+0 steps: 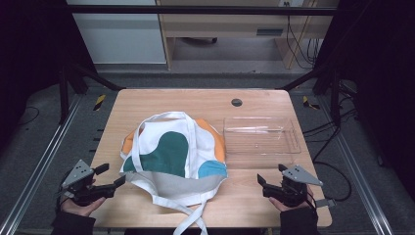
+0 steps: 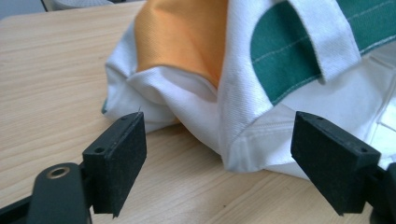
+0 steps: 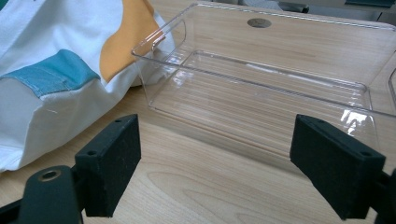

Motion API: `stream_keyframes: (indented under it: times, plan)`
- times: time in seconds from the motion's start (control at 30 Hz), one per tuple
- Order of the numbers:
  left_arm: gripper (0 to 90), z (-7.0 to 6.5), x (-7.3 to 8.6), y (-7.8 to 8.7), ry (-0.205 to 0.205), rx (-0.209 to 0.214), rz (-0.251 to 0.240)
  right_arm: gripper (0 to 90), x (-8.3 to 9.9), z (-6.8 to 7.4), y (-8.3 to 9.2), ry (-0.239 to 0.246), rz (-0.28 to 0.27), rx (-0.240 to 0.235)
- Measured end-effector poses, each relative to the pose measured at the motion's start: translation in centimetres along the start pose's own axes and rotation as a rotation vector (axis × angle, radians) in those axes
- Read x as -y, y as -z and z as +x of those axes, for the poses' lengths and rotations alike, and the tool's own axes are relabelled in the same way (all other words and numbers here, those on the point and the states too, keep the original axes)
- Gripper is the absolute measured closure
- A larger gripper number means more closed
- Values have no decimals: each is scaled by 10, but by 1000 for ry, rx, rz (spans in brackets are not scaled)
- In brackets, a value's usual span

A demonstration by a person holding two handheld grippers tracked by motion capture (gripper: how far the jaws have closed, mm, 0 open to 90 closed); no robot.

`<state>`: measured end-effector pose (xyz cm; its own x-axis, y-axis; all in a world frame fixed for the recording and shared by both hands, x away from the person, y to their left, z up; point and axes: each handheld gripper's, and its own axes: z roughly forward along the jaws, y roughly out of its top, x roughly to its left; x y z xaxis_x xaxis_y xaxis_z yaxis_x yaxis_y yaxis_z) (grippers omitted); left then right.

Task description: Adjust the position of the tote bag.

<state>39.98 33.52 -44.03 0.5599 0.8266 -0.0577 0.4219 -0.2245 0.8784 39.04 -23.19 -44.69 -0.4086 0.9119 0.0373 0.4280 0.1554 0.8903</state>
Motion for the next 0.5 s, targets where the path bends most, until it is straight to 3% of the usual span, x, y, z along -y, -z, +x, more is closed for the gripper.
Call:
stream_keyframes:
  times: [0.5]
  plan:
    - [250,-9,1,-11,-29,6,21,250,-10,14,-5,59,-2,-27]
